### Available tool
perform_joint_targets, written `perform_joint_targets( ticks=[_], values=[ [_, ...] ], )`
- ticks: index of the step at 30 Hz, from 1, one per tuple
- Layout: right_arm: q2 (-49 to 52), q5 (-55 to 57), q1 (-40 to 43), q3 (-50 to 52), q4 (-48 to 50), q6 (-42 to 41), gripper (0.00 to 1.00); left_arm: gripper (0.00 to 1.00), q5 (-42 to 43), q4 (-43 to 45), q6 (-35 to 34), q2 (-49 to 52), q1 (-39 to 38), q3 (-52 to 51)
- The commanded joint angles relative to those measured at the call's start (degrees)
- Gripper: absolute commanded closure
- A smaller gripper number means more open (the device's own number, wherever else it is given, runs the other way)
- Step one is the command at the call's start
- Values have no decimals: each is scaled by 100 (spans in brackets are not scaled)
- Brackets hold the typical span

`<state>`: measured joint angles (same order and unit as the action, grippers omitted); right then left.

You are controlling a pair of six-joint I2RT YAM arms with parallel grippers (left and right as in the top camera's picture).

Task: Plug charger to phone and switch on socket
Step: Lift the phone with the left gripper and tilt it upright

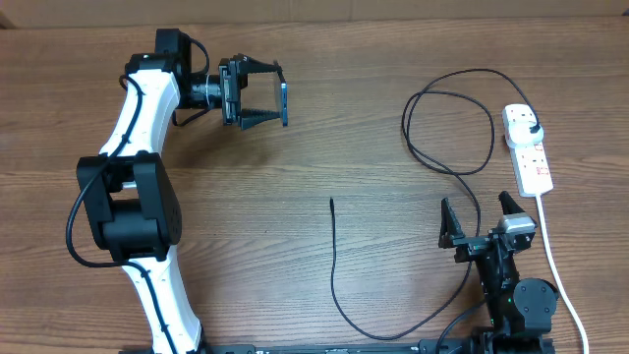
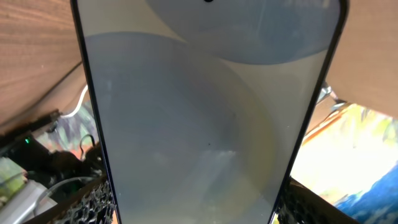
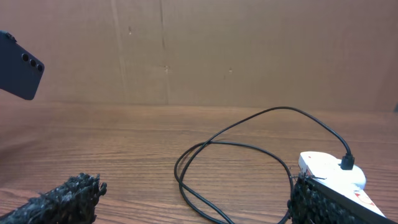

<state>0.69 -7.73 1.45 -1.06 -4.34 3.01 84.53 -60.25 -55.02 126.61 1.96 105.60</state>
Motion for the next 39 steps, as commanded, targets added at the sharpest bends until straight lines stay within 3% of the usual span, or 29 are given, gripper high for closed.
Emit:
perform_joint_targets(
  ticks=[1,23,39],
  values=[
    [-52,-46,-26,61,20,7,0,96,404,-118,-210,-22,-15,192],
    [-52,-46,-26,61,20,7,0,96,382,-304,-245,-22,-17,192],
    [-52,-46,-26,61,22,7,0,96,-133,-579,-212,-22,-17,192]
  ],
)
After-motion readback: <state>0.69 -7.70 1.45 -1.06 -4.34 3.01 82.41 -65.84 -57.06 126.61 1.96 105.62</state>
